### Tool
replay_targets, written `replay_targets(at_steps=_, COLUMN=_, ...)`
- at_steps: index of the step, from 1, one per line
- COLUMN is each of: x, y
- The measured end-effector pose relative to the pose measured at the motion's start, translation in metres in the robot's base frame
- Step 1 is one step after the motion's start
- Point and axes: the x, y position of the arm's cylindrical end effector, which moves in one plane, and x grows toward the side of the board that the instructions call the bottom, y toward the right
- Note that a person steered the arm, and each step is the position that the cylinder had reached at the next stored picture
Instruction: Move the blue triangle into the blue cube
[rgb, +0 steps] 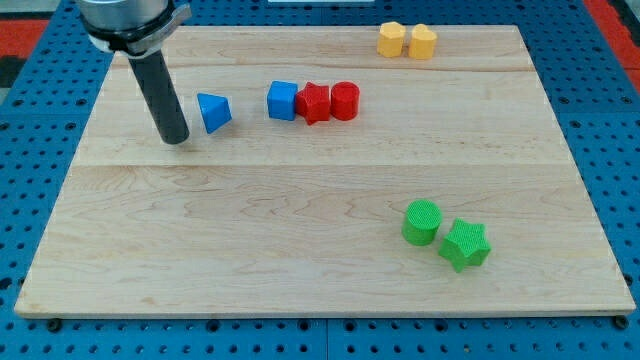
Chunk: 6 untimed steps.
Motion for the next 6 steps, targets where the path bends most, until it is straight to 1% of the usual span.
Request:
replay_targets(at_steps=1, x=-0.022, y=0.020)
replay_targets(at_steps=2, x=-0.021, y=0.049)
replay_targets(at_steps=3, x=-0.026, y=0.056)
replay_targets(at_steps=4, x=-0.045, y=0.048)
replay_targets(at_steps=6, x=-0.050, y=0.069)
